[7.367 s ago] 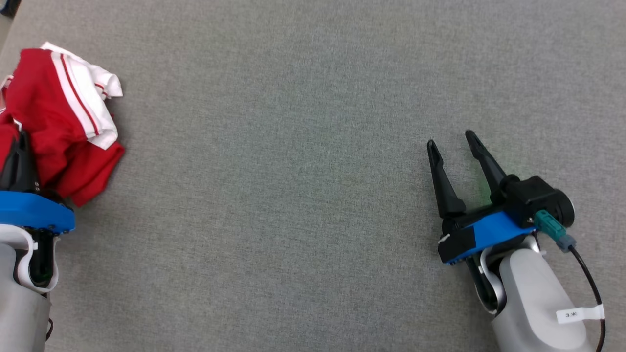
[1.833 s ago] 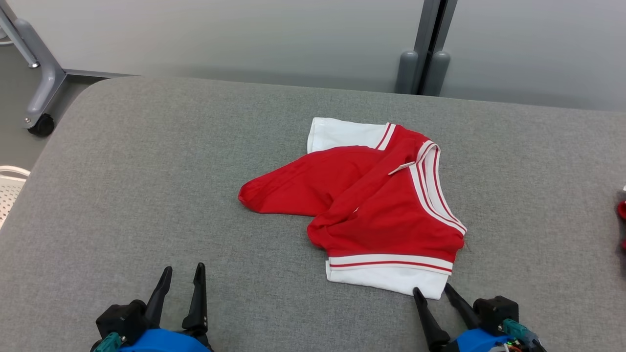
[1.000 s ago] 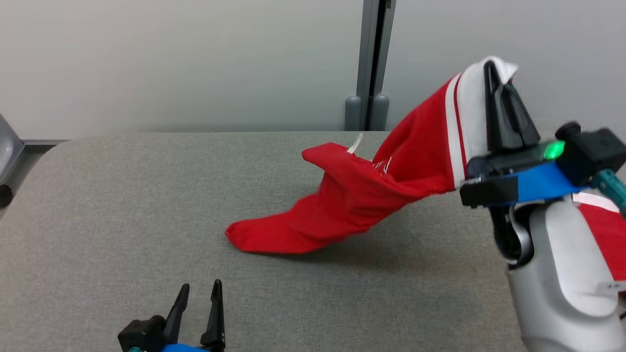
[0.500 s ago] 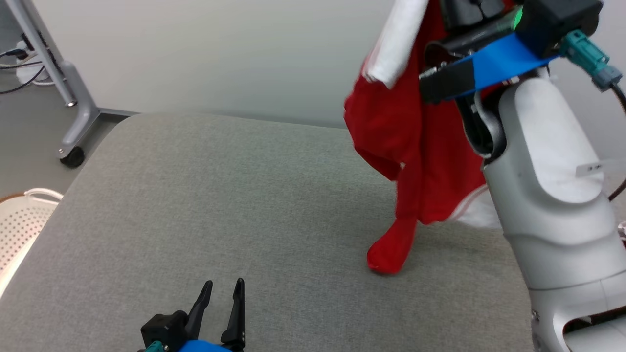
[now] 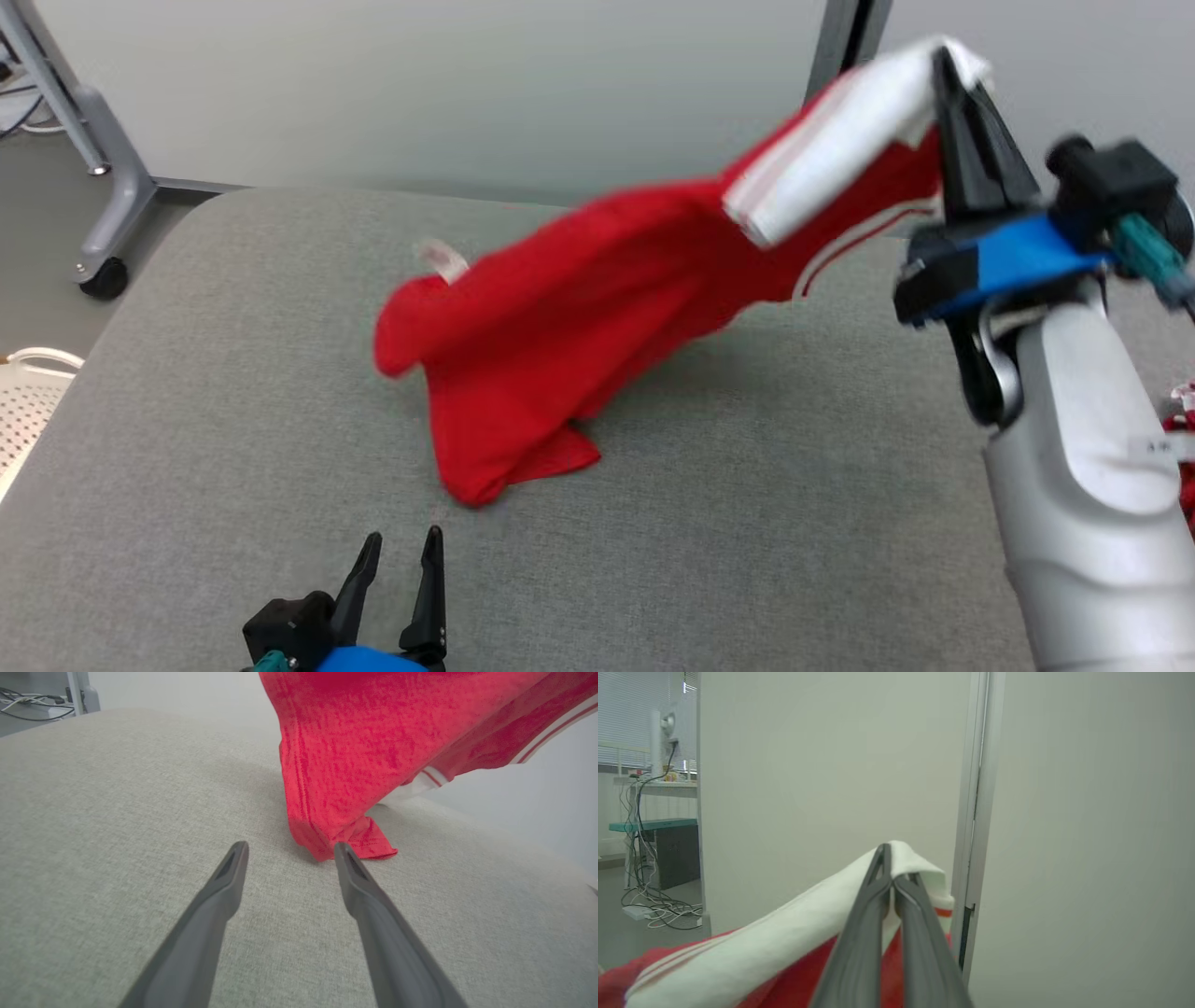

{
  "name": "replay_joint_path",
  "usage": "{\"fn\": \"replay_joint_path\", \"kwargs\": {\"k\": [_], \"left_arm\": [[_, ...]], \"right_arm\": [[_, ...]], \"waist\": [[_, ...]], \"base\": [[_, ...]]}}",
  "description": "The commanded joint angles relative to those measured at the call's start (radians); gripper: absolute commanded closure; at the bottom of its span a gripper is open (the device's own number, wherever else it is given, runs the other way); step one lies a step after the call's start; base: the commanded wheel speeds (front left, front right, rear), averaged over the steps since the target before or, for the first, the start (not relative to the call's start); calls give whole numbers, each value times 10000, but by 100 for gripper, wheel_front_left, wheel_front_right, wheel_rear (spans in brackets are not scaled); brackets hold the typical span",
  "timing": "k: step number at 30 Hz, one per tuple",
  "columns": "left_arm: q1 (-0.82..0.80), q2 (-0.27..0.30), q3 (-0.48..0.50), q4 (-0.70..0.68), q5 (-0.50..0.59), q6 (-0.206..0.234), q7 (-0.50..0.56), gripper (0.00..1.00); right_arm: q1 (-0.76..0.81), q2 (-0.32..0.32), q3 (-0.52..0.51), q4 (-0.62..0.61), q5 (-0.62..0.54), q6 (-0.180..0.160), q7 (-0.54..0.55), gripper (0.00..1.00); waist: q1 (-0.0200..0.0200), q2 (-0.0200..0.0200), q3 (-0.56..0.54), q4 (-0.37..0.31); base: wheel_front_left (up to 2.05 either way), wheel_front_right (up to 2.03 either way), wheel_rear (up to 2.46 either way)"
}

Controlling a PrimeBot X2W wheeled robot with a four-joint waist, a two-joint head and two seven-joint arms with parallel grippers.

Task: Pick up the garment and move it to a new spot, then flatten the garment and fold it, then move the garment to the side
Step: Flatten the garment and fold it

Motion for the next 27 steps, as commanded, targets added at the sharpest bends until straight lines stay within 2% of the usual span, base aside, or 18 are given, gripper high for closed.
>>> {"fn": "replay_joint_path", "kwargs": {"k": [1, 6, 8, 9, 10, 12, 15, 23, 27], "left_arm": [[-102, 127, 1, -69, -57, 10, -25, 0], [-173, 382, -140, -166, -186, 10, -26, 0], [-232, 478, -188, -209, -242, 10, -26, 0], [-257, 520, -190, -232, -252, 10, -26, 0], [-280, 542, -227, -255, -241, 10, -26, 0], [-294, 578, -244, -297, -268, 10, -26, 0], [-444, 698, -250, -390, -358, 10, -26, 0], [-1640, 1028, -367, -570, -613, 10, -26, 0], [-2528, 1356, -499, -64, -934, 10, -26, 0]], "right_arm": [[922, -151, -735, 26, -271, 3, -31, 100], [2966, -103, -2272, 487, -847, 5, -34, 100], [3507, -58, -2536, 600, -1084, 5, -37, 100], [3758, -22, -2676, 743, -1126, 5, -36, 70], [3923, -12, -2857, 801, -1133, 3, -34, 0], [4109, -11, -3020, 705, -1119, 3, -37, 0], [4452, 15, -2807, 658, -513, 5, -31, 0], [5021, 1, -1711, 116, 703, 5, -33, 0], [5158, 1, -1028, -255, 1059, 5, -31, 0]], "waist": [[-1, -1, 107, -202], [-1, -1, 397, -713], [-1, -1, 502, -885], [-1, -1, 540, -979], [-1, -1, 567, -1054], [-1, -1, 631, -1213], [-1, -1, 729, -1471], [-1, -1, 1228, -2058], [-1, -1, 1648, -2409]], "base": [[0, 0, 0], [0, 0, 0], [0, 0, 0], [0, 0, 0], [0, 0, 0], [0, 0, 0], [0, 0, 0], [0, 0, 0], [0, 0, 0]]}}
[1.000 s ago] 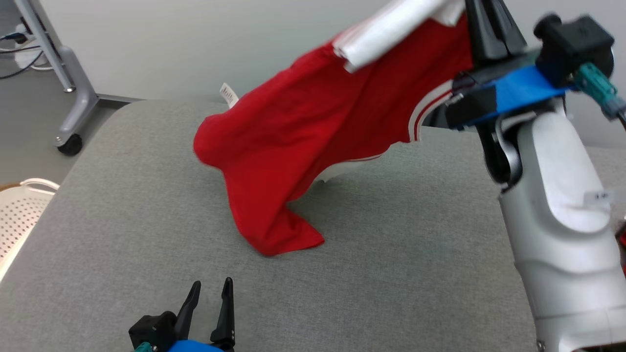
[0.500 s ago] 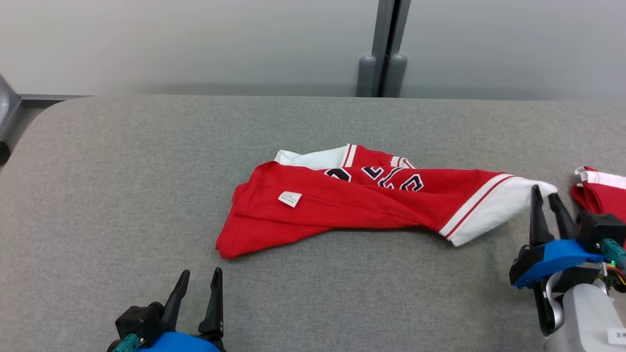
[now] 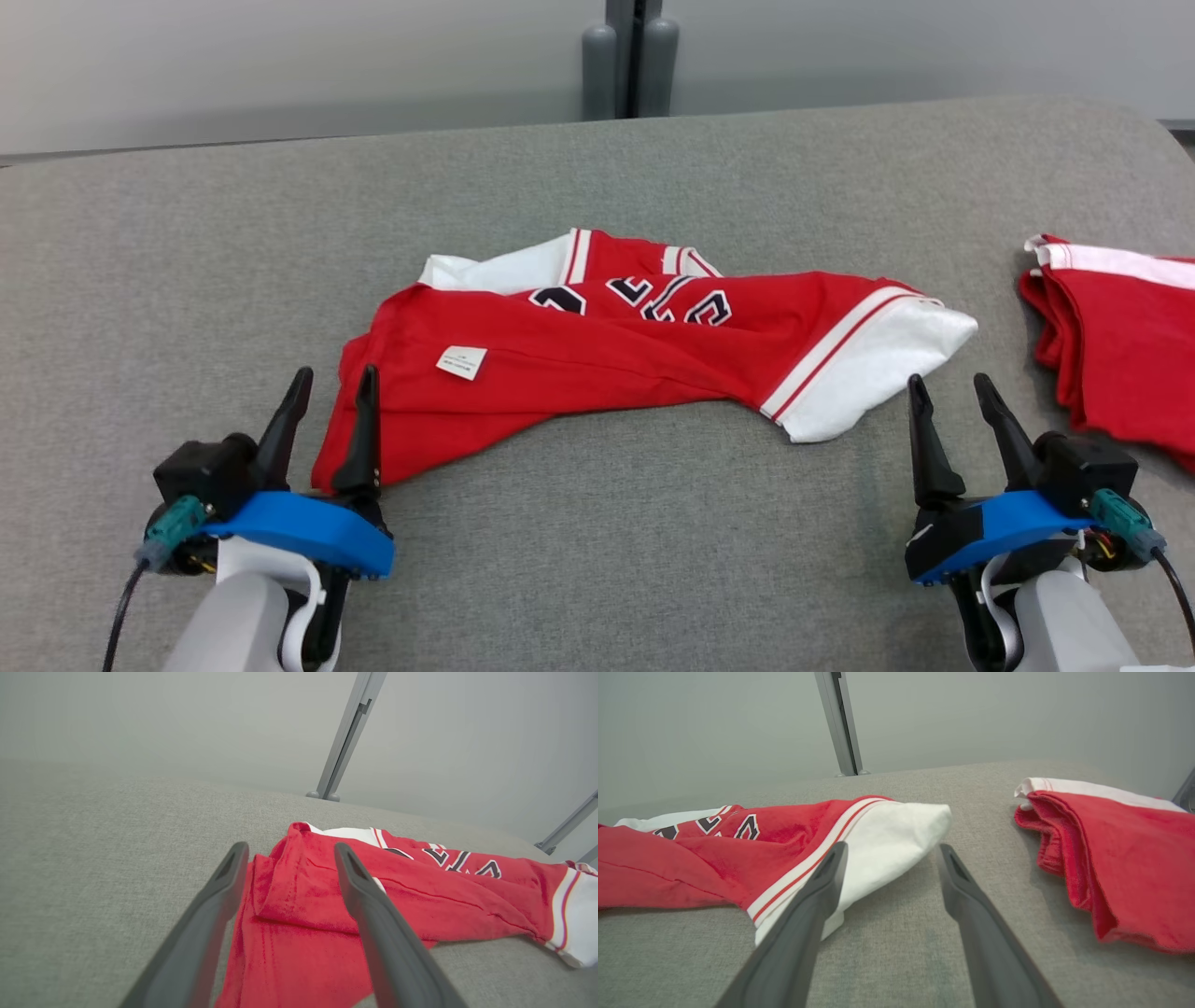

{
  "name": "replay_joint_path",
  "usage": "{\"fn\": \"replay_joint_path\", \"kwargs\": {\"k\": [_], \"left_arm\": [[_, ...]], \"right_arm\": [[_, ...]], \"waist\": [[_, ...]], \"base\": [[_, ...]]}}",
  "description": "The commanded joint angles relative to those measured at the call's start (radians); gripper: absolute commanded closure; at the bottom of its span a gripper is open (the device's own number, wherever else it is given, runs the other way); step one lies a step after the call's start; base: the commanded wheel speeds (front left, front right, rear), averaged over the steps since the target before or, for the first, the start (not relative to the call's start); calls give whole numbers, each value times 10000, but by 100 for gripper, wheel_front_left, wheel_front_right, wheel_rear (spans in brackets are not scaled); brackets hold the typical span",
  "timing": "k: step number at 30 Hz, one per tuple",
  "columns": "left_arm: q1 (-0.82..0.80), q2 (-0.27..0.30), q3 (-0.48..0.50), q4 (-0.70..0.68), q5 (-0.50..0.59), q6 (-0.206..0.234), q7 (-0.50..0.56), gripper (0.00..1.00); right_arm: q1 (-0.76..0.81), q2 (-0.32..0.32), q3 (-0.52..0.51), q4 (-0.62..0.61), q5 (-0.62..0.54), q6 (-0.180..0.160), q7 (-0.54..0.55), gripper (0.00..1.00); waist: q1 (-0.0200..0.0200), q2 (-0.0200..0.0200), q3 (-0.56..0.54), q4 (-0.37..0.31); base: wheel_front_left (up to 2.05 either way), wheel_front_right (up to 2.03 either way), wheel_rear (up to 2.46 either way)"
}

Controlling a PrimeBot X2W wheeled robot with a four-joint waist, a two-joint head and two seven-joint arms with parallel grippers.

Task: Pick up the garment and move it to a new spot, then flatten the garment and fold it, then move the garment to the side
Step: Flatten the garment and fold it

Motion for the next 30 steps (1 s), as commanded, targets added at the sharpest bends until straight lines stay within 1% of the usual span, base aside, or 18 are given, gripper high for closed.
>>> {"fn": "replay_joint_path", "kwargs": {"k": [1, 6, 11, 18, 19, 20, 21, 25, 30], "left_arm": [[-427, 157, -124, 193, -140, 10, -24, 0], [-1383, 807, -871, 856, -902, 10, -24, 0], [-2145, 1392, -1730, 1336, -1669, 10, -24, 0], [-2672, 1790, -2508, 1717, -2391, 10, -24, 0], [-2695, 1810, -2588, 1726, -2444, 10, -24, 45], [-2738, 1837, -2651, 1682, -2467, 10, -24, 76], [-2762, 1867, -2669, 1628, -2473, 10, -24, 100], [-2580, 1828, -2717, 1405, -2421, 10, -24, 100], [-2084, 1419, -1922, 488, -2478, 10, -24, 100]], "right_arm": [[117, -39, 150, -148, 124, 3, -33, 0], [90, -35, 617, -512, 410, 3, -33, 0], [71, -35, 841, -741, 666, 3, -33, 0], [131, -35, 1058, -854, 824, 3, -33, 0], [141, -34, 1061, -858, 858, 3, -33, 0], [149, -34, 1066, -864, 863, 3, -33, 0], [157, -34, 1065, -867, 885, 3, -33, 0], [233, -34, 954, -798, 935, 3, -32, 0], [309, -33, 632, -560, 943, 3, -33, 0]], "waist": [[-1, -1, 135, -102], [-1, -1, 694, -454], [-1, -1, 1048, -667], [-1, -1, 1158, -808], [-1, -1, 1159, -815], [-1, -1, 1157, -817], [-1, -1, 1153, -813], [-1, -1, 1022, -690], [-1, -1, 597, -172]], "base": [[0, 0, 0], [0, 0, 0], [0, 0, 0], [0, 0, 0], [0, 0, 0], [0, 0, 0], [0, 0, 0], [0, 0, 0], [0, 0, 0]]}}
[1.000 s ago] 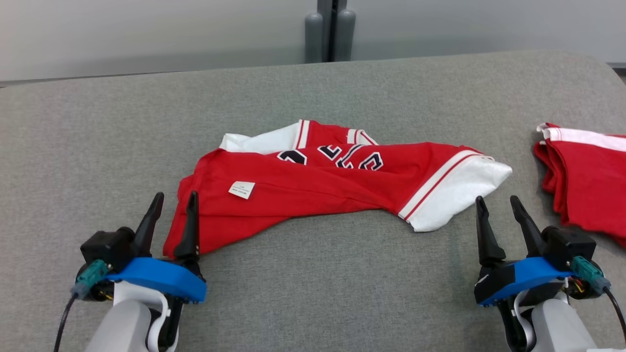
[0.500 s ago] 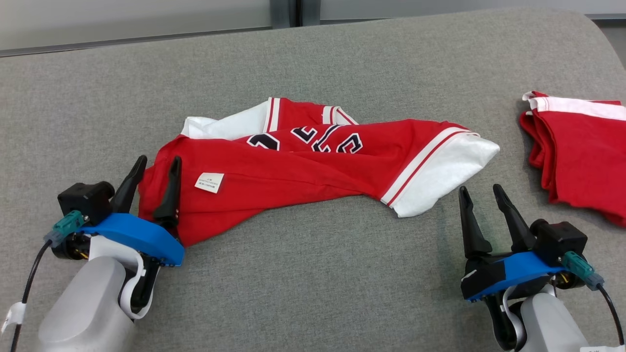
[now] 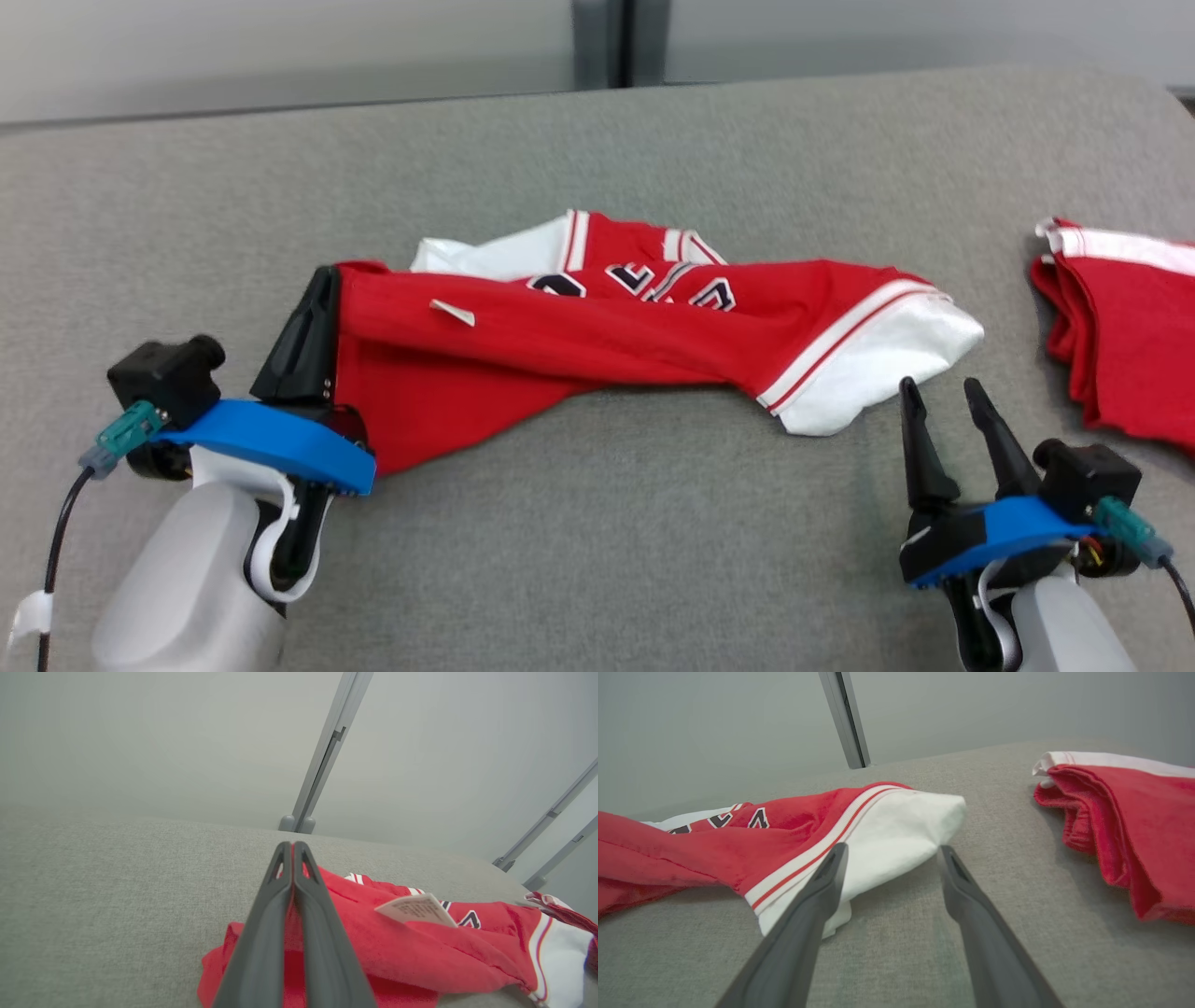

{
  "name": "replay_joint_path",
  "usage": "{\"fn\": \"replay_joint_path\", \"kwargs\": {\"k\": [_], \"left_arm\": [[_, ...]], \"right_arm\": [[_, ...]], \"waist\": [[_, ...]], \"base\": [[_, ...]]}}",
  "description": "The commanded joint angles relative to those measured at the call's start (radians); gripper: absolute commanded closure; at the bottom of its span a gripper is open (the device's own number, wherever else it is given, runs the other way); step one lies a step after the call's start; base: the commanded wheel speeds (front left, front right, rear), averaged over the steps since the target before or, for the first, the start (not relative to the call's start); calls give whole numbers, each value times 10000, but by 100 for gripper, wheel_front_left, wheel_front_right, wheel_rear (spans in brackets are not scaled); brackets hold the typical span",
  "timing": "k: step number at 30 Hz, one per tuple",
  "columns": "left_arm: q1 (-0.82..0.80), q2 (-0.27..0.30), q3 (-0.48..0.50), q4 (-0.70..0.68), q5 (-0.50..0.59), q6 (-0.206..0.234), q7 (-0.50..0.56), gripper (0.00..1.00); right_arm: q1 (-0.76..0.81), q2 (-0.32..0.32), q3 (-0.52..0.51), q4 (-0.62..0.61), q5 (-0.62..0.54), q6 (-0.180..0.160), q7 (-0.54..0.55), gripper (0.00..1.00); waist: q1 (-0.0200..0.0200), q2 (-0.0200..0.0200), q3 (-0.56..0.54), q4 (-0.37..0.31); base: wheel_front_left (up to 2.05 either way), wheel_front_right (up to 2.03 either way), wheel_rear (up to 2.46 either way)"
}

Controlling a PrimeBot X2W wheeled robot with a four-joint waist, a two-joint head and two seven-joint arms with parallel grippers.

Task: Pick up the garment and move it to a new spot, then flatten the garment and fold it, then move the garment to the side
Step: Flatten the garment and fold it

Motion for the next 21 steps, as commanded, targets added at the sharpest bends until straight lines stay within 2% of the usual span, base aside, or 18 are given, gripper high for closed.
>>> {"fn": "replay_joint_path", "kwargs": {"k": [1, 6, 12, 13, 14, 17, 21], "left_arm": [[400, -170, 274, -231, -52, 10, -24, 100], [1532, -730, 1110, -675, -230, 10, -22, 100], [2564, -944, 1735, -53, 81, 10, -24, 100], [2641, -987, 1838, 107, 178, 10, -22, 67], [2703, -1044, 1962, 253, 240, 10, -22, 0], [2859, -1211, 2360, 496, 611, 10, -22, 0], [3075, -1593, 2742, 266, 1182, 10, -22, 0]], "right_arm": [[175, -32, -130, 102, -12, 5, -35, 0], [411, -35, -480, 474, 27, 5, -35, 0], [477, -35, -658, 765, -95, 5, -35, 0], [491, -35, -663, 773, -118, 5, -35, 0], [522, -34, -660, 793, -139, 5, -35, 0], [655, -35, -576, 929, -319, 5, -34, 0], [862, -21, 51, 1025, -505, 5, -35, 0]], "waist": [[0, -1, -182, 240], [0, -1, -745, 989], [0, -1, -844, 1480], [0, -1, -819, 1503], [0, -1, -794, 1509], [0, -1, -743, 1450], [0, -1, -733, 1393]], "base": [[0, 0, 0], [0, 0, 0], [0, 0, 0], [0, 0, 0], [0, 0, 0], [0, 0, 0], [0, 0, 0]]}}
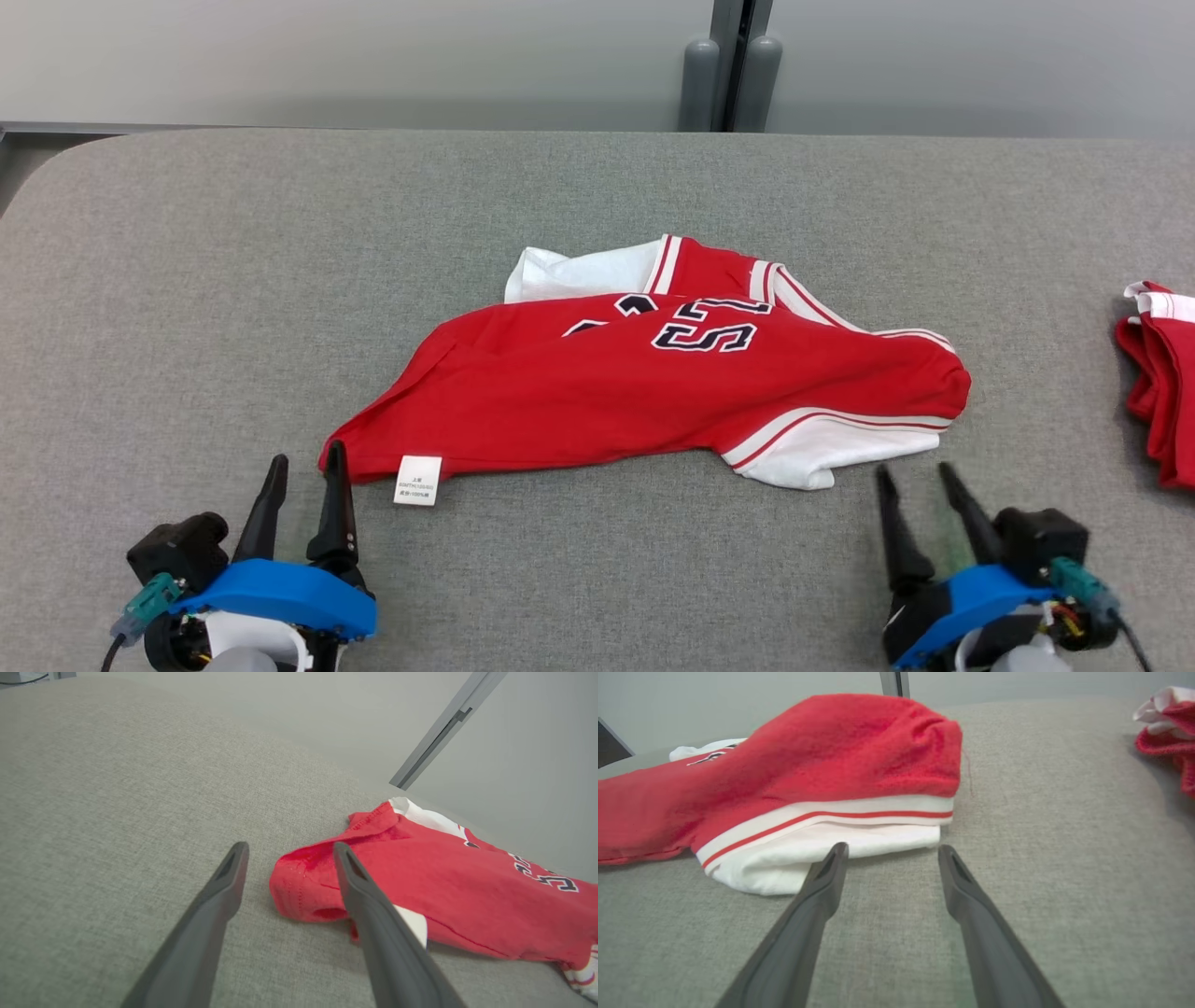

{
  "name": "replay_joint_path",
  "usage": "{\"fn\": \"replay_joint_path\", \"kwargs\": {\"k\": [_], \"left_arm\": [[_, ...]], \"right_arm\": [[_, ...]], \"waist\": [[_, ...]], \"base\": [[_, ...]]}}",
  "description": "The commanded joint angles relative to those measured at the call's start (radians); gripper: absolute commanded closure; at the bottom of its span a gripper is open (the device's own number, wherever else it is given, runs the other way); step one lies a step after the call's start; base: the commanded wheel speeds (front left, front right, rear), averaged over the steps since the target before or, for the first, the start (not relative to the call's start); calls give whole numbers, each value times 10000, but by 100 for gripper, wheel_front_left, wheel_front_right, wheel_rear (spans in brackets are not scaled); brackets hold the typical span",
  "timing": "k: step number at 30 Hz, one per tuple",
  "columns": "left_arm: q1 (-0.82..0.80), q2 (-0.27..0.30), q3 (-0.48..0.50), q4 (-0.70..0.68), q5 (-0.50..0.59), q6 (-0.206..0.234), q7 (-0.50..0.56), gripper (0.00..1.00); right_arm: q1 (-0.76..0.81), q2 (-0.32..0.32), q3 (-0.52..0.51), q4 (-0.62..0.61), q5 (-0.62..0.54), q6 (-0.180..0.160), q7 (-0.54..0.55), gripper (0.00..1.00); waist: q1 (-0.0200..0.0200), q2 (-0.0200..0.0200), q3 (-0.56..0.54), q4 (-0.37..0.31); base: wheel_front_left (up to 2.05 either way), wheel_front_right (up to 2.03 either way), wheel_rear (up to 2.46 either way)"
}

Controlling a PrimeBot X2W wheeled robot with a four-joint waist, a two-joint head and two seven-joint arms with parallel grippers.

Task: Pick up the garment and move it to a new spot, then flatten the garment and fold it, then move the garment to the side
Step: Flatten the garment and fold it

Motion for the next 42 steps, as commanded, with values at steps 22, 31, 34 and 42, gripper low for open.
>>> {"fn": "replay_joint_path", "kwargs": {"k": [22, 31, 34, 42], "left_arm": [[371, -145, 127, -682, 749, 10, -24, 0], [925, -545, 415, -604, 1211, 10, -24, 0], [1104, -738, 505, -536, 1417, 10, -24, 0], [1316, -881, 572, -411, 1651, 10, -24, 0]], "right_arm": [[-266, -21, 1506, 505, -612, 5, -32, 100], [512, -19, 616, -2304, -1399, 3, -36, 100], [744, -13, 639, -3283, -1513, 3, -33, 100], [1115, -24, 1278, -4545, -1294, 3, -32, 0]], "waist": [[0, 2, 48, 332], [0, 2, -941, -332], [0, 2, -1246, -539], [0, 2, -1430, -724]], "base": [[0, 0, 0], [0, 0, 0], [0, 0, 0], [0, 0, 0]]}}
